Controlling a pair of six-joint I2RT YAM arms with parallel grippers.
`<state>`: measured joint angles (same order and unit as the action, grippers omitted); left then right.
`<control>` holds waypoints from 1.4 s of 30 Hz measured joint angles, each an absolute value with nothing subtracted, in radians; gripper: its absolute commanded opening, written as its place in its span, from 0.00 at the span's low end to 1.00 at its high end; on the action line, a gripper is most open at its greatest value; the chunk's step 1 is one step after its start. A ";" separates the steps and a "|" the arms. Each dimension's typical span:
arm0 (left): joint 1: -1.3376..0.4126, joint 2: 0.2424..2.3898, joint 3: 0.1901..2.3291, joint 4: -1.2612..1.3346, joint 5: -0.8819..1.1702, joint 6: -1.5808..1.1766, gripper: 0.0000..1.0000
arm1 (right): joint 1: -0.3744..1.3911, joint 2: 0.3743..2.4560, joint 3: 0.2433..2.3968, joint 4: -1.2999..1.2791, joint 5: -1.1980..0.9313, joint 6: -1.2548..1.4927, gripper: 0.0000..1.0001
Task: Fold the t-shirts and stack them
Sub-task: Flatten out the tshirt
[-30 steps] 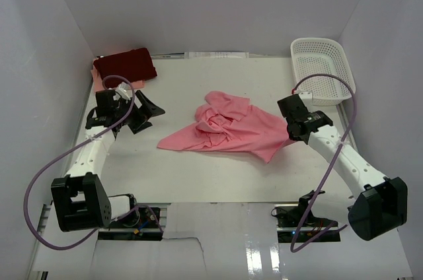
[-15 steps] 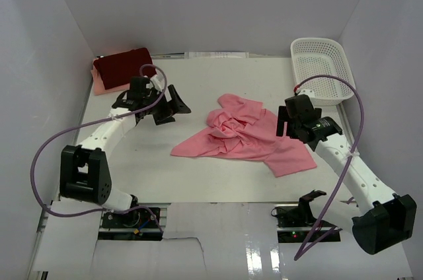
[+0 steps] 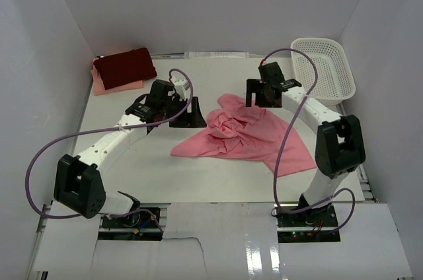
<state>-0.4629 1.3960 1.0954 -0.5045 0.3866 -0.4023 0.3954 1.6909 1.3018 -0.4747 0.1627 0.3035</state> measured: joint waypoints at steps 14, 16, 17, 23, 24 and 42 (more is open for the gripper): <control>-0.612 1.336 1.008 -0.590 0.161 -0.307 0.87 | 0.319 2.105 1.609 -0.470 0.078 0.315 0.88; -0.632 1.350 1.009 -0.591 0.128 -0.286 0.87 | 0.305 2.116 1.611 -0.472 0.078 0.316 0.88; -0.637 1.357 1.009 -0.591 0.113 -0.274 0.87 | 0.300 2.121 1.614 -0.474 0.078 0.316 0.88; -0.638 1.366 1.009 -0.563 0.079 -0.222 0.87 | 0.287 2.141 1.618 -0.474 0.074 0.319 0.65; -0.641 1.366 1.009 -0.553 0.077 -0.212 0.87 | 0.287 2.146 1.622 -0.474 0.075 0.320 0.64; -0.696 1.346 0.843 -0.213 0.181 0.041 0.86 | 0.286 2.167 1.812 -0.533 0.026 0.338 0.31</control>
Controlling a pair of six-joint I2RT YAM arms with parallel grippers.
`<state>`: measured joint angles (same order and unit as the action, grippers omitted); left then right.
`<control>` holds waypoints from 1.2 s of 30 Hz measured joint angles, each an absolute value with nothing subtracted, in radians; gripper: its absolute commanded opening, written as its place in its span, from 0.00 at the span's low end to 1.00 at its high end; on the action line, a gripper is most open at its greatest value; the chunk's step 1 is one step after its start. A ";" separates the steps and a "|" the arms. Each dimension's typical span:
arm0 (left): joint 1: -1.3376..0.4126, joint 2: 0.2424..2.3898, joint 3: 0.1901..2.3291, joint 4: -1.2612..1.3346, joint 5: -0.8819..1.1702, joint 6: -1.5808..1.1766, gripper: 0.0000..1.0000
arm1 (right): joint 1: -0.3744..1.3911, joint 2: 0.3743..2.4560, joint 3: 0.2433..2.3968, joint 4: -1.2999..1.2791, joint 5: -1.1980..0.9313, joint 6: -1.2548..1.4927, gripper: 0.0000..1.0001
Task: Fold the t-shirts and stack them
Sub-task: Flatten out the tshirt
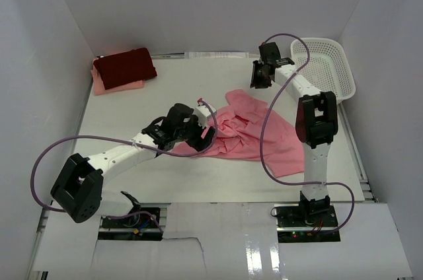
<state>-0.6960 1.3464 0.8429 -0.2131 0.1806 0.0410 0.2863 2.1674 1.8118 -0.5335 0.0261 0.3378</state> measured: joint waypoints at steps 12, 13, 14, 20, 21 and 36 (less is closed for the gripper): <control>-0.696 1.495 0.823 -0.026 0.268 0.141 0.77 | 0.280 2.189 1.901 -0.582 -0.033 0.342 0.41; -0.696 1.525 0.831 -0.015 0.275 0.146 0.74 | 0.280 2.195 1.902 -0.584 -0.036 0.342 0.42; -0.696 1.548 0.836 -0.012 0.276 0.147 0.72 | 0.280 2.201 1.902 -0.587 -0.039 0.340 0.42; -0.679 1.662 0.898 0.007 0.297 0.152 0.00 | 0.279 2.205 1.888 -0.596 -0.045 0.336 0.43; -0.672 1.678 0.918 -0.002 0.302 0.148 0.00 | 0.279 2.205 1.884 -0.597 -0.045 0.335 0.43; -0.643 1.374 1.156 -0.378 0.058 0.075 0.00 | 0.247 2.181 1.804 -0.623 -0.043 0.275 0.68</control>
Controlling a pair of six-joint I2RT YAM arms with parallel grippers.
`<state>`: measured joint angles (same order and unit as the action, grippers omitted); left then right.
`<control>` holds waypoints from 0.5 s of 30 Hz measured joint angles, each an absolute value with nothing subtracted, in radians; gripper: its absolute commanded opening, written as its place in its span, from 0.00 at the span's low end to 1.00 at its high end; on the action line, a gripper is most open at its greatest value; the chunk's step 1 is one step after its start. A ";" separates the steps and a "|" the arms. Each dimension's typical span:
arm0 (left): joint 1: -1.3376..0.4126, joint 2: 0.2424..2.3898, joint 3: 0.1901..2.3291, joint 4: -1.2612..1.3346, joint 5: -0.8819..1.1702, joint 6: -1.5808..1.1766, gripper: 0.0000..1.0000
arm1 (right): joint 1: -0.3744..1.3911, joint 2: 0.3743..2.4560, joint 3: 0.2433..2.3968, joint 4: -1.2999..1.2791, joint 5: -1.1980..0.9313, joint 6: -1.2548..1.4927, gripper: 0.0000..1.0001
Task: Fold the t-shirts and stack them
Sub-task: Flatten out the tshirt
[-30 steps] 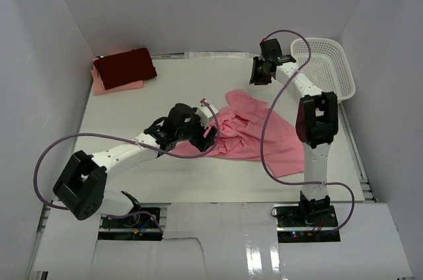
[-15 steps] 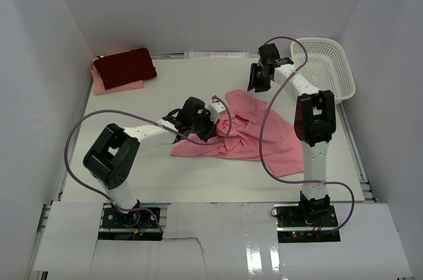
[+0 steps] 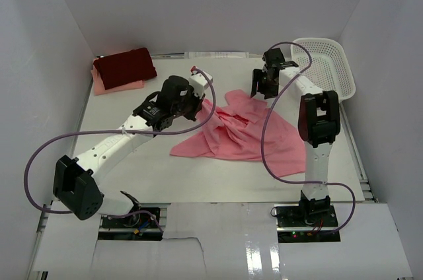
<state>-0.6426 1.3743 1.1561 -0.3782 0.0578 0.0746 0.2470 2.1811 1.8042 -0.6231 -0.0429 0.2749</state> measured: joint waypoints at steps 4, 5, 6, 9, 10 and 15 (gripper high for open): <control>-0.642 1.374 1.177 -0.505 -0.043 0.030 0.00 | 0.247 2.145 1.745 -0.619 -0.048 0.257 0.72; -0.642 1.377 1.165 -0.540 -0.067 0.013 0.00 | 0.247 2.132 1.728 -0.618 -0.049 0.256 0.72; -0.642 1.380 1.152 -0.574 -0.087 -0.005 0.00 | 0.247 2.119 1.711 -0.615 -0.049 0.256 0.72; -0.642 1.401 1.118 -0.655 -0.126 -0.051 0.00 | 0.249 2.091 1.672 -0.602 -0.057 0.254 0.63; -0.641 1.414 1.105 -0.684 -0.139 -0.070 0.00 | 0.249 2.090 1.671 -0.600 -0.057 0.255 0.63; -0.642 1.436 1.089 -0.739 -0.164 -0.106 0.00 | 0.249 2.090 1.671 -0.595 -0.020 0.254 0.58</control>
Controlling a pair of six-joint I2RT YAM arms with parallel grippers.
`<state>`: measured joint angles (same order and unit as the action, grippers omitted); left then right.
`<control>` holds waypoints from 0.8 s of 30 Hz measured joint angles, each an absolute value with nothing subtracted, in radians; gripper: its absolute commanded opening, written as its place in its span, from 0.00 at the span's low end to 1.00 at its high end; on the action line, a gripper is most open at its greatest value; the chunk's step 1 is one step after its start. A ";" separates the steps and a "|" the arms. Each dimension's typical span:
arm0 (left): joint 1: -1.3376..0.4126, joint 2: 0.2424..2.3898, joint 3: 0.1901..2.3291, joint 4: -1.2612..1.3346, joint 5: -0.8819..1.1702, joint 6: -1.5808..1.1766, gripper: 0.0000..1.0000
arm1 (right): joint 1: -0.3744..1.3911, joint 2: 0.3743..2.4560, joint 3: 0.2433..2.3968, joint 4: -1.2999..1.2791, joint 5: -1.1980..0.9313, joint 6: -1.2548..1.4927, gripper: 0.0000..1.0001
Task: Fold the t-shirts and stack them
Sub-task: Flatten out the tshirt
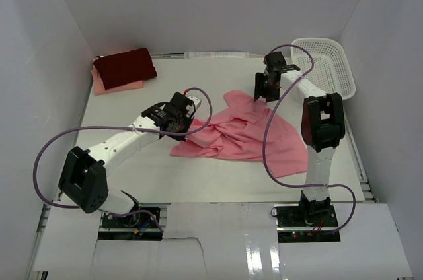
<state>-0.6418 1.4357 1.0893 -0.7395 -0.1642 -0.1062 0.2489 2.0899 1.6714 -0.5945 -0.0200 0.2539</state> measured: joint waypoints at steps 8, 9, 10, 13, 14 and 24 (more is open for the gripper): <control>-0.642 1.436 1.089 -0.763 -0.187 -0.125 0.00 | 0.249 2.101 1.671 -0.583 0.063 0.253 0.56; -0.642 1.436 1.089 -0.764 -0.188 -0.126 0.00 | 0.249 2.107 1.671 -0.580 0.067 0.253 0.56; -0.642 1.436 1.089 -0.765 -0.189 -0.128 0.00 | 0.249 2.113 1.671 -0.577 0.070 0.253 0.55; -0.642 1.435 1.089 -0.771 -0.192 -0.131 0.00 | 0.249 2.140 1.672 -0.573 0.078 0.253 0.55; -0.642 1.434 1.089 -0.773 -0.195 -0.131 0.00 | 0.249 2.151 1.673 -0.574 0.081 0.253 0.55; -0.642 1.421 1.089 -0.780 -0.198 -0.132 0.00 | 0.249 2.220 1.744 -0.574 0.118 0.241 0.08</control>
